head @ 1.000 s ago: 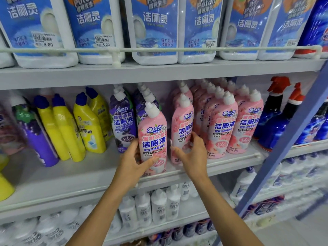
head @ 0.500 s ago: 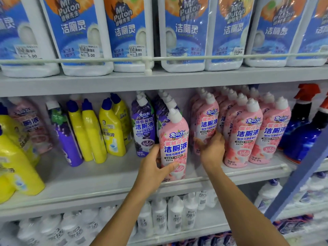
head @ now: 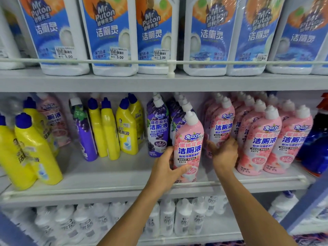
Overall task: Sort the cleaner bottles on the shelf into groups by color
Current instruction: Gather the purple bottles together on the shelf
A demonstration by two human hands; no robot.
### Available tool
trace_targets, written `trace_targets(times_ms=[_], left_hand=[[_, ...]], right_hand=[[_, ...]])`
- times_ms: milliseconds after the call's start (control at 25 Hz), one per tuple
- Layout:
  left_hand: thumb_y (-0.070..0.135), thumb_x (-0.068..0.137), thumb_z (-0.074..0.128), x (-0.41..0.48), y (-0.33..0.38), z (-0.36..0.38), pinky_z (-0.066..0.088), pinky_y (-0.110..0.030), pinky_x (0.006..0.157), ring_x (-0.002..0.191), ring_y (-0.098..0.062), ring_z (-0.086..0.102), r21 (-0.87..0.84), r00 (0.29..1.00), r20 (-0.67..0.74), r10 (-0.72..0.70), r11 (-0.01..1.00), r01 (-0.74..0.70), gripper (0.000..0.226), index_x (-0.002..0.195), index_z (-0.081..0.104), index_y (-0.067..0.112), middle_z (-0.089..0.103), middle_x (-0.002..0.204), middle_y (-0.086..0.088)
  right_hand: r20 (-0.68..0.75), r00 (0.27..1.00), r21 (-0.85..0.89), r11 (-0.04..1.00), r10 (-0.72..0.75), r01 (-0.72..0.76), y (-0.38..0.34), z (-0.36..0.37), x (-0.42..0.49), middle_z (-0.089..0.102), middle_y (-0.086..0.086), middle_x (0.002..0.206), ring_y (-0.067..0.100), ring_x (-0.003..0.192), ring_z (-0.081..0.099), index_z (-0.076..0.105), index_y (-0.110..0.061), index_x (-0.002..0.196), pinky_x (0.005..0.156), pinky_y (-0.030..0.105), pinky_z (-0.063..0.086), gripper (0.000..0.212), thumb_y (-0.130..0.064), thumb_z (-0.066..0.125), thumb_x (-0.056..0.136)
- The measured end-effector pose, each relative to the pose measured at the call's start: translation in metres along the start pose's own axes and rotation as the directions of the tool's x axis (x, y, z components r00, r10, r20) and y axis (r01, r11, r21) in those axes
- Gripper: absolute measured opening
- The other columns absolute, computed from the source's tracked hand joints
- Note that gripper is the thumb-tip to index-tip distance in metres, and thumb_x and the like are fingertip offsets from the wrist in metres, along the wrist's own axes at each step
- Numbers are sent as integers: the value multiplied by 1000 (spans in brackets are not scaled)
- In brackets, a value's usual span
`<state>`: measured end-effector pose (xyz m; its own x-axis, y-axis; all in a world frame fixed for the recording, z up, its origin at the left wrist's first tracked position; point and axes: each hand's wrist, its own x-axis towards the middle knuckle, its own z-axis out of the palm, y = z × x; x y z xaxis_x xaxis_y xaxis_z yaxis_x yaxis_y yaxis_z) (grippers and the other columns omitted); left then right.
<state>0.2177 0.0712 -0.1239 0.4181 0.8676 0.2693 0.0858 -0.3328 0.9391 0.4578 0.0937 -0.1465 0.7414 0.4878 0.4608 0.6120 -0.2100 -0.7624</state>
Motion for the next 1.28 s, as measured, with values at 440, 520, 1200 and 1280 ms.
trace_targets(times_ms=[440,520,1200,1280], left_hand=[[11,81,83,-2,0,1,60,-22,75,100,-6,73,-50,1000,-7,-15,999,14,47,121,62,21,76,108,11],[10,81,83,-2,2,2,59,-20,70,99,-6,73,-67,1000,-3,-15,998,15,47,122,62,21,76,107,11],[17,81,84,-2,-5,2,60,-23,77,100,-7,72,-49,1000,-9,3,999,-3,46,120,62,24,76,109,13],[16,81,84,-1,-5,3,60,-23,76,100,-8,73,-62,1000,-10,4,998,-4,46,121,62,24,76,109,12]], right_hand=[[7,999,-60,997,54,-53,-15,-7,-2,62,25,110,45,97,64,53,2,115,77,48,51,64,-41,83,78],[12,998,-81,995,62,-61,-16,-8,-1,61,25,112,46,99,63,52,2,118,78,48,51,63,-38,82,80],[48,995,-199,977,92,-81,-24,-5,8,59,20,119,39,106,62,50,0,120,84,42,50,66,-45,79,82],[45,995,-197,977,93,-82,-24,-2,10,58,20,120,39,106,63,49,0,120,84,42,51,67,-46,79,81]])
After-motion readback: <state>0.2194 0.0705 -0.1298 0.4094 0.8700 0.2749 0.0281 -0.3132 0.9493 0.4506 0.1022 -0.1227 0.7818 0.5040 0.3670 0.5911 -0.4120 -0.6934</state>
